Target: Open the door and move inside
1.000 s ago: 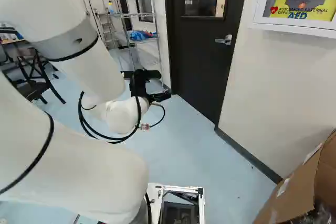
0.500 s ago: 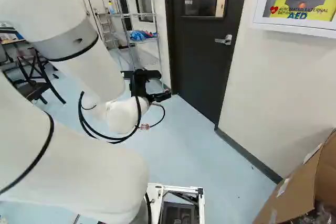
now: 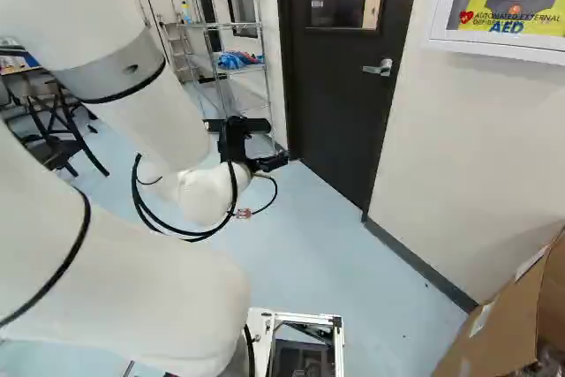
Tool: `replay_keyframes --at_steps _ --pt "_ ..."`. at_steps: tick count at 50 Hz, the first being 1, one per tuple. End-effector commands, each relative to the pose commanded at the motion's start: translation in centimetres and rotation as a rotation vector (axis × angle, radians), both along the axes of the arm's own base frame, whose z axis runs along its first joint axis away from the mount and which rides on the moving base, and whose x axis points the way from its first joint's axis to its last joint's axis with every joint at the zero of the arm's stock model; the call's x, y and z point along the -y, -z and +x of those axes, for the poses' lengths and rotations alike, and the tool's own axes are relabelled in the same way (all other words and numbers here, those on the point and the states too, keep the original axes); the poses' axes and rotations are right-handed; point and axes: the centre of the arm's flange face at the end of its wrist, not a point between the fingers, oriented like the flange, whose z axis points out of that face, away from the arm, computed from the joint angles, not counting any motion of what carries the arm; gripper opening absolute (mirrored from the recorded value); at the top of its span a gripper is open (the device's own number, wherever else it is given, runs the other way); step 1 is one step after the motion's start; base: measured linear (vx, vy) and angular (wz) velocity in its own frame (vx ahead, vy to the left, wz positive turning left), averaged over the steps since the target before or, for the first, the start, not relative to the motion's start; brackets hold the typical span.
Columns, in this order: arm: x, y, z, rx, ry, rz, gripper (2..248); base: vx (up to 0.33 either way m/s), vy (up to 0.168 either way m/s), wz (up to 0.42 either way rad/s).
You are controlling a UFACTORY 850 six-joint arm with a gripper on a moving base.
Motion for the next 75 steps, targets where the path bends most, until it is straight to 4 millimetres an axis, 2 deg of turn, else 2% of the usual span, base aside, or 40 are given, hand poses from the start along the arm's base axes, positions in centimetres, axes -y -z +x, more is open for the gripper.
replay_keyframes --at_steps 26,75 --pt "0.00 0.00 0.00 0.000 0.000 0.000 247 0.145 0.054 -0.040" --pt "0.00 0.00 0.00 0.000 0.000 0.000 247 0.156 0.042 -0.253"
